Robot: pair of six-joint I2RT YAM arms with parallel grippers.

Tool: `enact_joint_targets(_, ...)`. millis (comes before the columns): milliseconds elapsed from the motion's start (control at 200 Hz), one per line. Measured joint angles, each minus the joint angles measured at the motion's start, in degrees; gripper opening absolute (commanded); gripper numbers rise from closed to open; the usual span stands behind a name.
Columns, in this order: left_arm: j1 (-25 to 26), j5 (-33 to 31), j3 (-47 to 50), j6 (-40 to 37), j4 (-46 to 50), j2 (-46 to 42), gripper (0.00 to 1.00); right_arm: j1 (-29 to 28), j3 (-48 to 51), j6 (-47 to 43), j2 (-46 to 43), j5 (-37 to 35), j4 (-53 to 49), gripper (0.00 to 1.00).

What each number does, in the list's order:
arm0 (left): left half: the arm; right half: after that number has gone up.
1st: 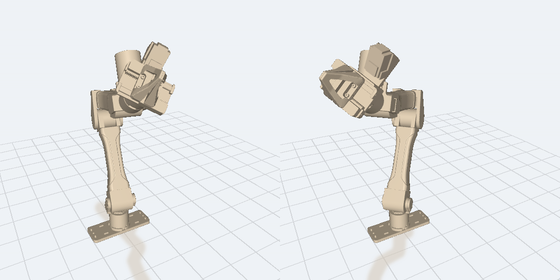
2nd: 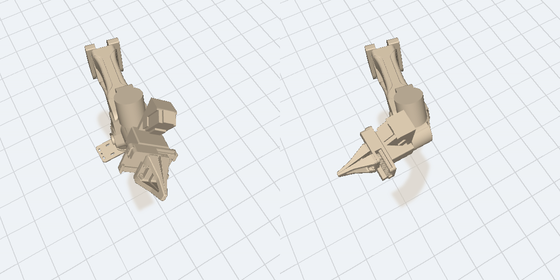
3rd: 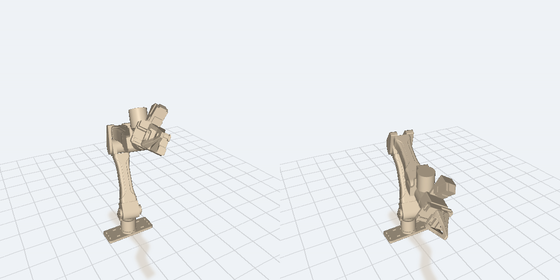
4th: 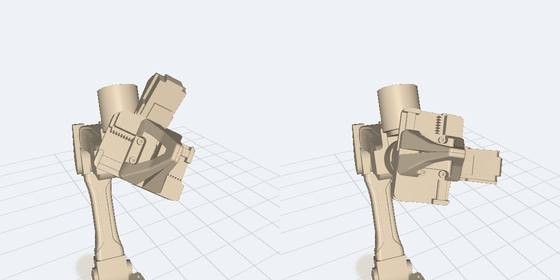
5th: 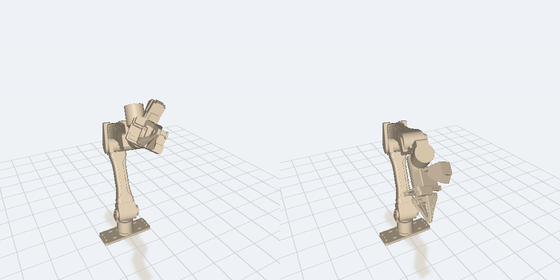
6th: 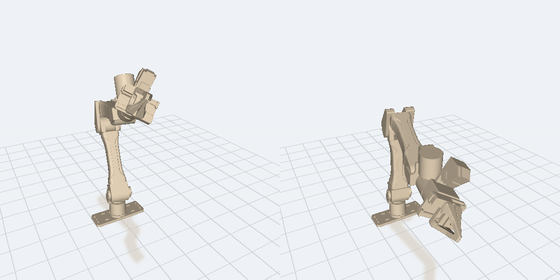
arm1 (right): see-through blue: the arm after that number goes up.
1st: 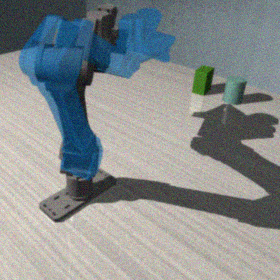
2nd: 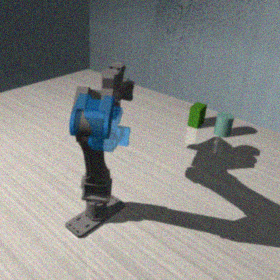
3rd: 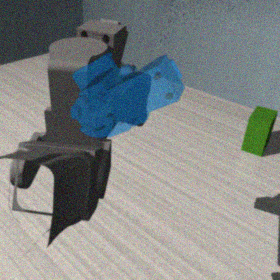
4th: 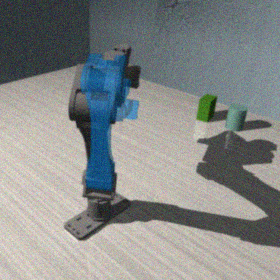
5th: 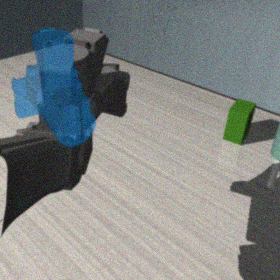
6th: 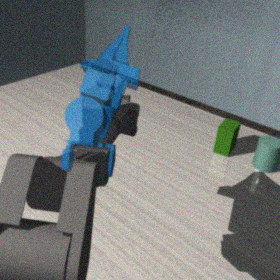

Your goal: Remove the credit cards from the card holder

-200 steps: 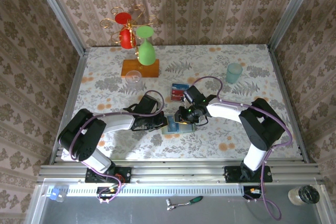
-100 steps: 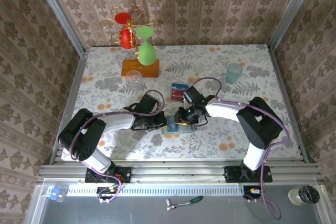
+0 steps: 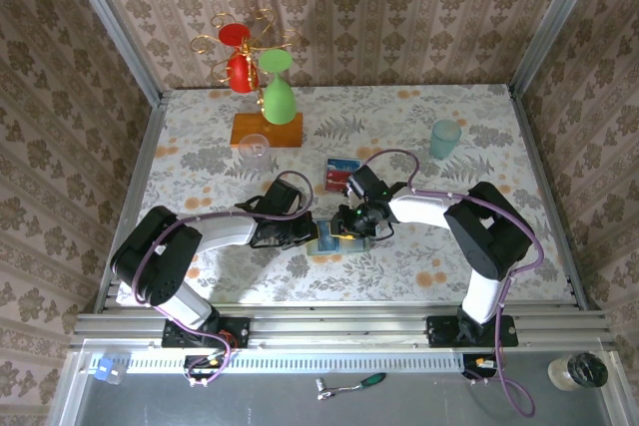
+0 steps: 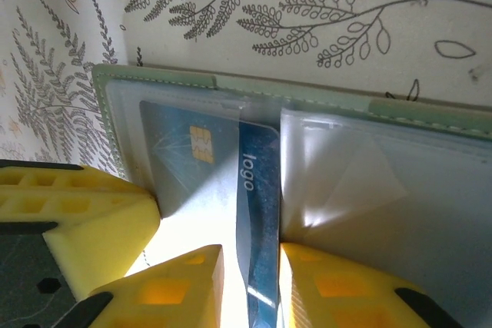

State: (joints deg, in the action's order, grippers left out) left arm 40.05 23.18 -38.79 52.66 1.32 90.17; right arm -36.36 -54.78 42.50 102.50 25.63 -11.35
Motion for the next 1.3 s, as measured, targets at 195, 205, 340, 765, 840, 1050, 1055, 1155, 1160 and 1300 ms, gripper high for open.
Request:
enact_joint_targets(195,0.0,0.0,0.0,0.0,0.0,0.0,0.00,0.2,1.1,1.4,0.1,1.6,2.5,0.22)
enact_joint_targets(205,0.0,0.0,0.0,0.0,0.0,0.0,0.00,0.2,1.2,1.4,0.0,1.6,2.6,0.22)
enact_joint_targets(340,0.0,0.1,0.0,0.0,0.0,0.0,0.00,0.5,1.7,2.3,0.0,1.9,3.5,0.20)
enact_joint_targets(765,0.0,0.2,0.0,0.0,0.0,0.1,0.00,0.7,2.4,2.9,-1.3,2.1,3.9,0.12)
enact_joint_targets(840,0.0,0.2,0.0,0.0,0.0,0.1,0.00,0.9,2.5,3.0,-1.4,2.1,3.9,0.08)
enact_joint_targets(1050,0.0,0.2,0.0,0.0,0.0,0.1,0.00,1.2,2.9,3.1,-2.2,2.3,4.4,0.07)
enact_joint_targets(1055,0.0,0.2,0.0,0.0,0.0,0.1,0.00,1.2,2.9,3.1,-2.2,2.3,4.5,0.07)
enact_joint_targets(1155,0.0,0.2,0.0,0.0,0.0,0.1,0.00,1.5,3.6,3.1,-2.2,2.3,5.0,0.07)
enact_joint_targets(1160,0.0,0.2,0.0,0.0,0.0,0.1,0.00,1.5,3.6,3.1,-2.2,2.3,5.0,0.07)
enact_joint_targets(1300,0.0,0.2,0.0,0.0,0.0,0.1,0.00,2.1,4.3,3.1,-3.0,2.3,5.0,0.07)
